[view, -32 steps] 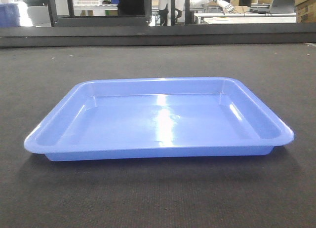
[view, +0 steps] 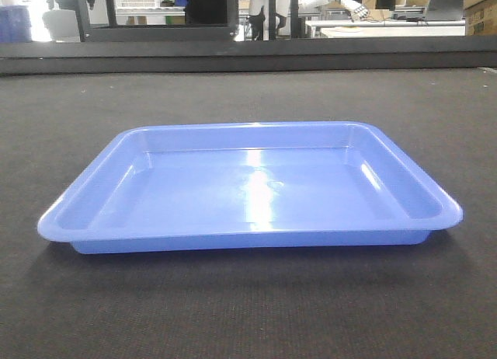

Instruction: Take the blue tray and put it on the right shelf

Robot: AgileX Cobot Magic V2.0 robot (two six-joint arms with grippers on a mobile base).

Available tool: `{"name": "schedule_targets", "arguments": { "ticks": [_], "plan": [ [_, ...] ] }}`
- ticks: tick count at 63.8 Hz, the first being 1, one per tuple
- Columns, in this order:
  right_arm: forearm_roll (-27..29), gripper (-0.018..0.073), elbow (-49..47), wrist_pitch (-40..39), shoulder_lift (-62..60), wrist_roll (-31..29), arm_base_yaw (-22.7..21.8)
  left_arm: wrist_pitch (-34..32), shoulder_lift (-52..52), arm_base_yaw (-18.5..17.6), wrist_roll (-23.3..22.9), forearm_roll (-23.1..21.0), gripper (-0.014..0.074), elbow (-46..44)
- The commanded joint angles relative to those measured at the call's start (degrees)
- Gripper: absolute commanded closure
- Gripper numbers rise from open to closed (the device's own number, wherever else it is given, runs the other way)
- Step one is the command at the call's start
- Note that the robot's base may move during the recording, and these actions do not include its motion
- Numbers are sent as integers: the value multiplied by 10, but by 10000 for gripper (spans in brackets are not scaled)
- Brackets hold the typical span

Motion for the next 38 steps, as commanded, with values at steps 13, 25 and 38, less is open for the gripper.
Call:
{"name": "schedule_targets", "arguments": {
  "ticks": [13,25,38],
  "plan": [
    [-7,502,-13,-59,-11,-1,-5,-106,-6,-4,-2,-3,644,16],
    [-6,502,-33,-119,-11,-1,-5,-160,-4,-4,-2,-67,644,8],
    [-7,487,-218,22,47,-1,-5,-39,55,-4,-2,-65,643,-163]
  ]
}}
